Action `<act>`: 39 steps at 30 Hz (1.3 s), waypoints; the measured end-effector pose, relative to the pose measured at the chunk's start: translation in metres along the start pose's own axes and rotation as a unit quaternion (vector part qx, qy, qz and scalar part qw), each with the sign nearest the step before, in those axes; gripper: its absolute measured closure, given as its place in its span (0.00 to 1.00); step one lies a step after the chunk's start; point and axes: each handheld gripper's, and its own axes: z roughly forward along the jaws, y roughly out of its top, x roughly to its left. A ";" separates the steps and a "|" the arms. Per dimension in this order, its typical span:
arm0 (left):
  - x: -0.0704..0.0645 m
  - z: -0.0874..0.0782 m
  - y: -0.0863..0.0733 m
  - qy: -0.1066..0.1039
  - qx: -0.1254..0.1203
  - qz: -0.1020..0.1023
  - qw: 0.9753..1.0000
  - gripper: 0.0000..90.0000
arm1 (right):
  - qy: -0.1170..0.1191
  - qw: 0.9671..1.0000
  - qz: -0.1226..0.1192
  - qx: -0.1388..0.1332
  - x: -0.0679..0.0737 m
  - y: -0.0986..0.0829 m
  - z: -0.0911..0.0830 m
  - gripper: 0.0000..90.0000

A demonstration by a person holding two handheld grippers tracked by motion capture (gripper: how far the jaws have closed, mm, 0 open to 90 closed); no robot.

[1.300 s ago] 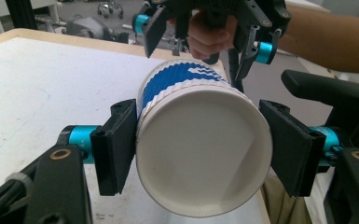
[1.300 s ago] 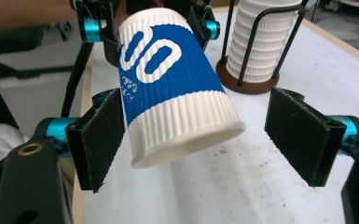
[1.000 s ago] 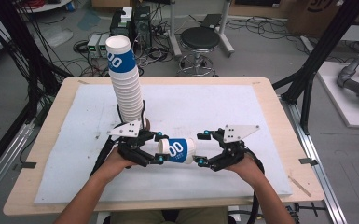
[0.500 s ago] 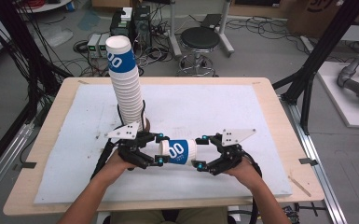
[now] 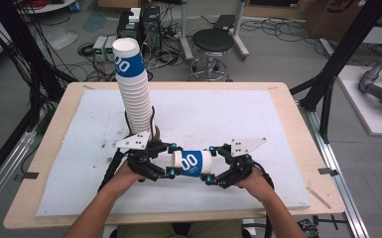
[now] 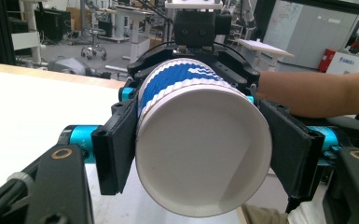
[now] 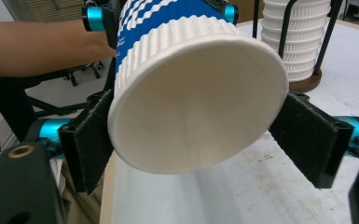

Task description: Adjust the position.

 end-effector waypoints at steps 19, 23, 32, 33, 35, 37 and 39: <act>-0.004 0.000 -0.002 0.023 0.033 -0.001 0.999 0.34 | -0.002 1.000 -0.024 0.013 0.000 0.000 -0.004 0.33; -0.005 0.000 0.000 0.055 0.054 -0.018 0.997 0.17 | -0.004 0.999 -0.026 0.018 0.000 0.000 -0.003 0.33; -0.011 -0.004 0.016 0.068 0.110 0.001 0.992 0.17 | -0.014 0.998 -0.043 0.051 0.002 0.005 -0.004 0.33; -0.012 -0.003 0.019 0.070 0.121 0.003 0.990 0.17 | -0.016 0.997 -0.048 0.056 0.002 0.008 -0.005 0.33; -0.013 0.000 0.025 0.069 0.147 0.011 0.987 0.17 | -0.021 0.996 -0.056 0.072 0.003 0.014 -0.007 0.33; -0.014 0.005 0.030 0.067 0.170 0.019 0.983 0.17 | -0.028 0.993 -0.068 0.090 0.003 0.021 -0.008 0.33; -0.014 0.009 0.034 0.067 0.188 0.025 0.980 0.18 | -0.027 0.991 -0.077 0.103 0.003 0.029 -0.008 0.33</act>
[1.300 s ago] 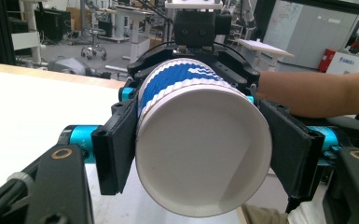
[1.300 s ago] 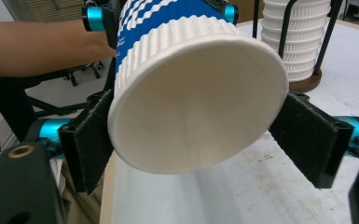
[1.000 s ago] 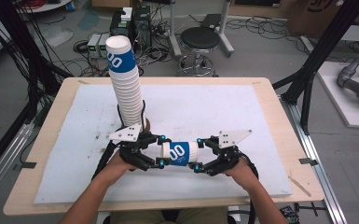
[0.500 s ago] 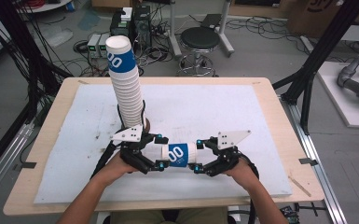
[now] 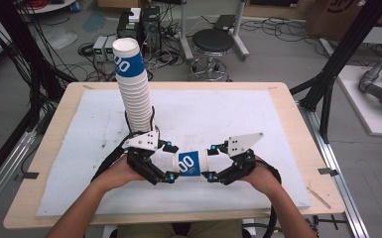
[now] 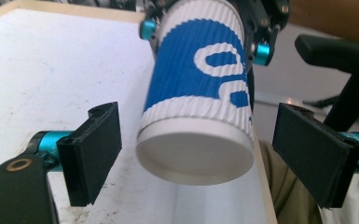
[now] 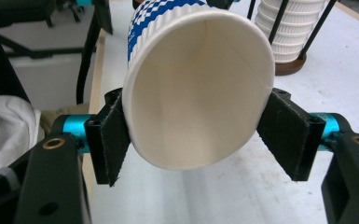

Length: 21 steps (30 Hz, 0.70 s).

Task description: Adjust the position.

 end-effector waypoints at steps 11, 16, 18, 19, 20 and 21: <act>0.002 0.009 0.022 0.002 0.074 0.009 0.997 0.22 | -0.007 0.995 -0.039 0.091 0.000 0.031 0.001 0.33; 0.002 0.020 0.026 0.003 0.111 0.011 0.994 0.24 | -0.006 0.989 -0.054 0.134 0.001 0.043 0.007 0.33; 0.002 0.024 0.027 0.001 0.125 0.014 0.992 0.25 | -0.006 0.986 -0.063 0.153 0.003 0.048 0.010 0.33; 0.002 0.026 0.027 0.002 0.130 0.012 0.991 0.25 | -0.008 0.985 -0.068 0.161 0.003 0.050 0.011 0.33; 0.002 0.027 0.027 0.000 0.135 0.012 0.991 0.26 | -0.008 0.983 -0.071 0.169 0.004 0.052 0.012 0.33; 0.002 0.028 0.027 0.000 0.136 0.011 0.991 0.26 | -0.007 0.981 -0.076 0.177 0.004 0.054 0.014 0.33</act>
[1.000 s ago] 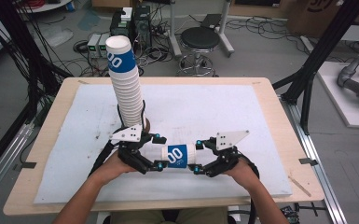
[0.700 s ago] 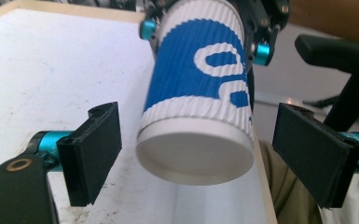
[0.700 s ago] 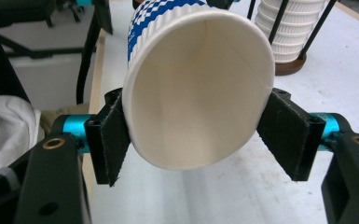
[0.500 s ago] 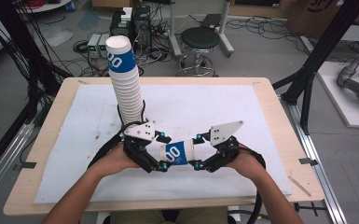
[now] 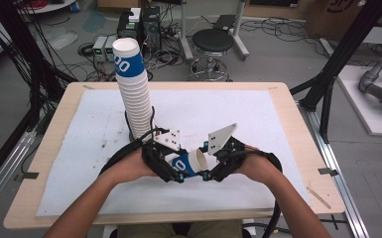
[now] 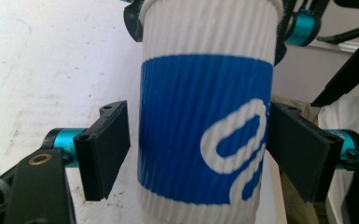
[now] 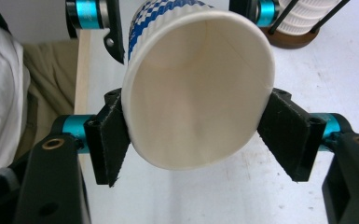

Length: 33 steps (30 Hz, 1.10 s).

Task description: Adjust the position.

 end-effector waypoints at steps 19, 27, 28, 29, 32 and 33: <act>0.000 0.014 -0.002 -0.030 0.030 0.004 0.999 0.34 | 0.016 0.996 -0.024 0.083 0.004 0.017 0.009 0.32; 0.003 0.012 -0.017 -0.046 -0.045 -0.015 0.998 0.31 | 0.024 0.999 0.012 0.038 0.000 0.014 0.005 0.24; 0.003 0.011 -0.019 -0.048 -0.055 -0.015 0.997 0.31 | 0.028 0.999 0.021 0.018 -0.001 0.013 0.003 0.24; 0.003 0.011 -0.022 -0.050 -0.064 -0.017 0.997 0.31 | 0.033 0.999 0.029 0.000 -0.002 0.012 0.001 0.24; 0.003 0.011 -0.030 -0.050 -0.099 -0.027 0.993 0.30 | 0.034 0.998 0.042 -0.035 -0.004 0.010 -0.004 0.24; 0.004 0.011 -0.032 -0.047 -0.104 -0.030 0.993 0.30 | 0.036 0.997 0.049 -0.048 -0.004 0.009 -0.006 0.23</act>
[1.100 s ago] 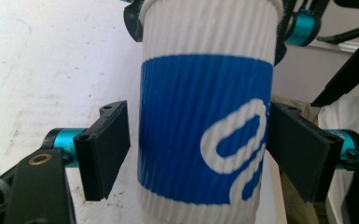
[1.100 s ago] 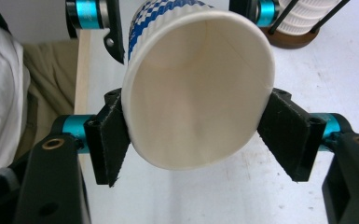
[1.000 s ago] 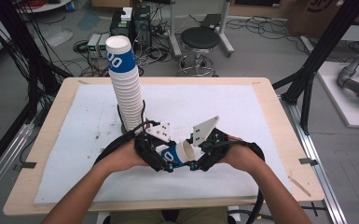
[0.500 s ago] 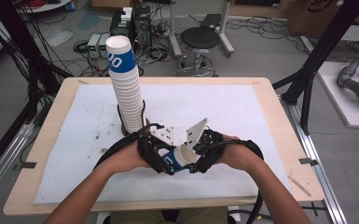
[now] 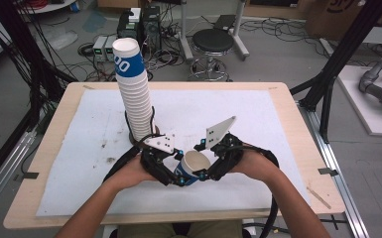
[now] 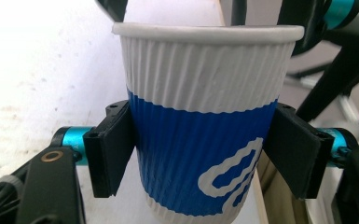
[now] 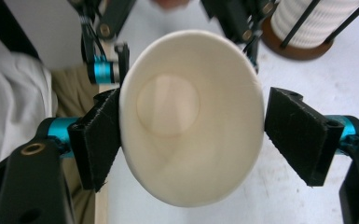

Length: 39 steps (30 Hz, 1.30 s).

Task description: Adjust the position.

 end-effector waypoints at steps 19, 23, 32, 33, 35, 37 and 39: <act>0.016 -0.008 -0.042 0.084 -0.120 -0.016 0.989 0.29 | -0.116 0.978 0.106 -0.136 -0.008 -0.051 -0.037 0.23; 0.021 -0.011 -0.047 0.097 -0.153 -0.020 0.983 0.29 | -0.154 0.969 0.126 -0.144 -0.006 -0.073 -0.041 0.24; 0.021 -0.013 -0.046 0.115 -0.187 -0.002 0.976 0.29 | -0.216 0.949 0.173 -0.150 -0.002 -0.120 -0.044 0.24; 0.021 -0.013 -0.046 0.117 -0.192 -0.001 0.974 0.29 | -0.222 0.947 0.177 -0.151 -0.001 -0.123 -0.045 0.24; 0.021 -0.011 -0.047 0.118 -0.202 0.002 0.972 0.29 | -0.233 0.942 0.183 -0.155 -0.001 -0.130 -0.046 0.24; 0.021 -0.010 -0.047 0.121 -0.205 0.006 0.971 0.29 | -0.244 0.939 0.187 -0.153 0.001 -0.136 -0.046 0.24; 0.021 -0.009 -0.047 0.123 -0.210 0.009 0.970 0.29 | -0.252 0.936 0.193 -0.152 0.001 -0.142 -0.047 0.24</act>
